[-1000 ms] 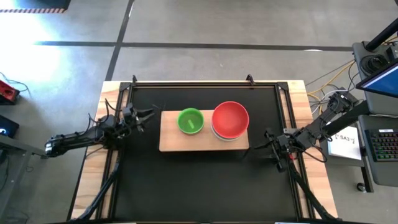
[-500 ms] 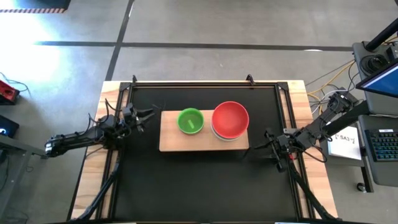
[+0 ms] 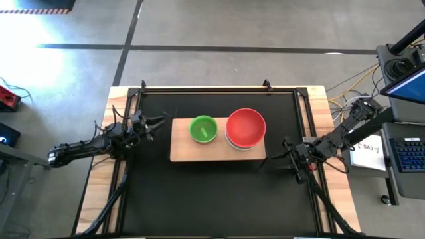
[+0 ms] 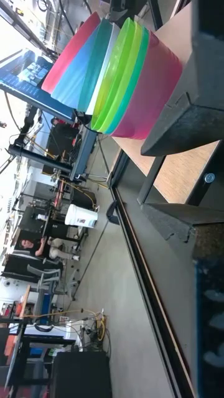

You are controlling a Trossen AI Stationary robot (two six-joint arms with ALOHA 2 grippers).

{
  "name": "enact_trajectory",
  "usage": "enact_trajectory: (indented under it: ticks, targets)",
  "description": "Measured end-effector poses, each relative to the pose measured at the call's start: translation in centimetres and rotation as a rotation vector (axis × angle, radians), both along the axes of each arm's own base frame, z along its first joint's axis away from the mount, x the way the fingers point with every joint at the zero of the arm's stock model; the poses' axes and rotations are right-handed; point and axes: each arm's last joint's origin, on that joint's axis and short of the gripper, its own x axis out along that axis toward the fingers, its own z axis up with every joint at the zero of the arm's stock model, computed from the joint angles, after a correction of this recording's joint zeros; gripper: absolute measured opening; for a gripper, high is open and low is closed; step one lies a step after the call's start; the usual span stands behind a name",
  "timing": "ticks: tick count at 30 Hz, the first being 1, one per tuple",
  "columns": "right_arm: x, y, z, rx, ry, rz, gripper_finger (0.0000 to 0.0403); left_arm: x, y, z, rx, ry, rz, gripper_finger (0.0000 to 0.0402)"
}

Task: Place and stack bowls onto a shelf
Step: Return to Home Position

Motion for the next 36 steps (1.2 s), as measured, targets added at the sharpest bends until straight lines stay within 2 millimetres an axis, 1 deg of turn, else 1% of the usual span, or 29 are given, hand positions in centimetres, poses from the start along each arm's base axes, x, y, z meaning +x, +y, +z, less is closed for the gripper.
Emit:
enact_trajectory:
  ticks: [36]
  targets:
    - [0.00, 0.00, -0.01, 0.000, 0.000, 0.000, 0.0203, -0.08, -0.02, 0.44, 0.003, -0.014, 0.000, 0.0116]
